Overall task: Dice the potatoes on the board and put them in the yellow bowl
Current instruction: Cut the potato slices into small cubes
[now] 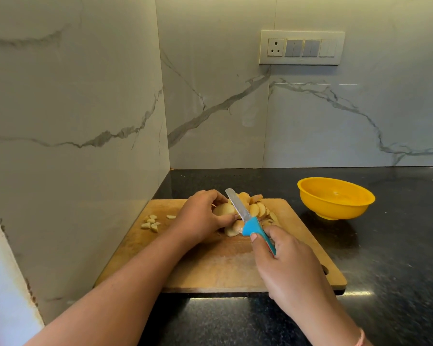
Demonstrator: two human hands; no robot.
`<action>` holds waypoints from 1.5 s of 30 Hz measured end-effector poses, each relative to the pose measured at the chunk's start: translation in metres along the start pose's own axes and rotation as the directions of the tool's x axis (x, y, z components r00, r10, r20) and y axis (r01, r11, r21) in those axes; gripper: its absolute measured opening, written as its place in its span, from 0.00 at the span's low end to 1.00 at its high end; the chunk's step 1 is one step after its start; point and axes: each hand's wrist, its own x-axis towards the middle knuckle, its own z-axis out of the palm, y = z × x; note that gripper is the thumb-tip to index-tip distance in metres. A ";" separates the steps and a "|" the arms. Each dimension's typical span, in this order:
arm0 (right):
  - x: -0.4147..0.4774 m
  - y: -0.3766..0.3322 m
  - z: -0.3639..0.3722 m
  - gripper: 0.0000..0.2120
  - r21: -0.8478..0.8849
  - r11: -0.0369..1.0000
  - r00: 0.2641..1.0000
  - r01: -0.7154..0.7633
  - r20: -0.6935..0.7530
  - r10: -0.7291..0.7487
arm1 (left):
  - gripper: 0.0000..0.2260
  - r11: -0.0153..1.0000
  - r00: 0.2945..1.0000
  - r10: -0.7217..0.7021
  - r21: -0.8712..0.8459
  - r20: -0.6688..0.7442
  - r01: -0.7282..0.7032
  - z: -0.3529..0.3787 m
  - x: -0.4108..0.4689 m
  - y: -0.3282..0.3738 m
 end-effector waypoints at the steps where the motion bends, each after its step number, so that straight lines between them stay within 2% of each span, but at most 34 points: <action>1: 0.000 0.000 0.000 0.22 -0.009 1.000 1.000 0.002 -0.006 -0.002 | 0.20 1.000 1.000 -0.006 -0.005 0.003 0.006 0.000 0.000 0.000; 8: 0.000 -0.001 0.000 0.20 -0.037 0.999 1.000 0.008 -0.011 -0.008 | 0.19 0.997 0.998 -0.057 -0.059 0.014 0.058 -0.003 -0.001 -0.003; 13: -0.001 -0.001 -0.001 0.19 -0.028 1.000 1.000 0.010 -0.005 -0.010 | 0.19 0.998 0.996 -0.060 -0.009 -0.064 0.059 -0.010 -0.003 -0.004; 16: -0.001 -0.002 -0.002 0.18 -0.025 1.000 1.000 0.018 -0.007 -0.018 | 0.20 0.989 0.991 -0.112 0.092 -0.077 0.119 -0.021 -0.008 -0.008; 20: -0.002 -0.003 -0.003 0.17 -0.024 0.999 0.999 0.048 0.009 -0.047 | 0.15 0.942 0.984 -0.175 0.293 0.017 0.163 -0.031 -0.021 -0.010; 24: -0.001 -0.007 -0.002 0.14 -0.034 0.997 0.997 0.070 0.037 -0.068 | 0.21 0.899 0.970 -0.235 0.396 0.069 0.189 -0.036 -0.032 -0.010; 27: -0.001 -0.009 -0.002 0.12 -0.041 0.996 0.994 0.085 0.069 -0.082 | 0.16 0.938 0.966 -0.216 0.304 0.142 0.165 -0.041 -0.039 -0.015; 30: -0.001 -0.011 -0.002 0.14 -0.046 0.993 0.989 0.110 0.102 -0.105 | 0.22 0.969 0.957 -0.203 0.182 0.208 0.166 -0.043 -0.040 -0.017; 33: -0.002 -0.017 -0.003 0.19 -0.066 0.988 0.982 0.141 0.135 -0.131 | 0.22 0.973 0.966 -0.182 0.177 0.183 0.150 -0.042 -0.039 -0.016; 39: -0.003 -0.030 -0.006 0.18 -0.150 0.968 0.969 0.202 0.176 -0.174 | 0.27 0.939 0.972 -0.229 0.276 0.055 0.206 -0.040 -0.039 -0.020; 45: -0.003 -0.038 -0.008 0.18 -0.194 0.946 0.953 0.260 0.212 -0.218 | 0.27 0.958 0.944 -0.259 0.178 0.206 0.224 -0.049 -0.038 -0.021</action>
